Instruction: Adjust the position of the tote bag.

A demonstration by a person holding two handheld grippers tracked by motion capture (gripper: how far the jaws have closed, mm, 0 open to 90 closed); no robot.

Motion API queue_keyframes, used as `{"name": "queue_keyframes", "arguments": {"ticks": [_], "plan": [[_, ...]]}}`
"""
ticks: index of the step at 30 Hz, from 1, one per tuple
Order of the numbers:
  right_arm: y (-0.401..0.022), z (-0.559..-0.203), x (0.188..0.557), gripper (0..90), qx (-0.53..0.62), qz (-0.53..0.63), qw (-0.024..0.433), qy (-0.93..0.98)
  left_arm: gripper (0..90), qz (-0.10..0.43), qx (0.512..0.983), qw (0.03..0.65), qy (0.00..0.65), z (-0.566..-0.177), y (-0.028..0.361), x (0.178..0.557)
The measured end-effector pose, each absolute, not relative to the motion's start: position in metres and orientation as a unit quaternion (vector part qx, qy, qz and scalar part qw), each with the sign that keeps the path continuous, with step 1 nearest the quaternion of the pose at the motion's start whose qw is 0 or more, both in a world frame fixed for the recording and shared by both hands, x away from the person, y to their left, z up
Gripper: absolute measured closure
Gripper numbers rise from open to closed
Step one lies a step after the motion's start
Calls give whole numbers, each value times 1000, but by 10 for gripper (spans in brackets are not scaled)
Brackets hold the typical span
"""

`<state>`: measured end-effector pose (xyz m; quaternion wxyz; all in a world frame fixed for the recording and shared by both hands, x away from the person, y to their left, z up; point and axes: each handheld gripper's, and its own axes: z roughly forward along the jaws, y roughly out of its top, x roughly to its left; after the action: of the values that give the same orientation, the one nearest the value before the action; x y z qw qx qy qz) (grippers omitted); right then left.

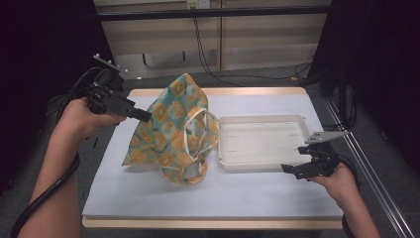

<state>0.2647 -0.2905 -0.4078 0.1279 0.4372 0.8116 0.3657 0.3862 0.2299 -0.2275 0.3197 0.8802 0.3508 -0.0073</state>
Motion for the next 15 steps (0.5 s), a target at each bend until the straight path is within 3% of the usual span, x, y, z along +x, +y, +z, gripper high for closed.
{"name": "queue_keyframes", "arguments": {"ticks": [15], "plan": [[-291, -409, 264, 62, 439, 365, 125, 811, 120, -1, 890, 305, 338, -216, 207, 398]]}}
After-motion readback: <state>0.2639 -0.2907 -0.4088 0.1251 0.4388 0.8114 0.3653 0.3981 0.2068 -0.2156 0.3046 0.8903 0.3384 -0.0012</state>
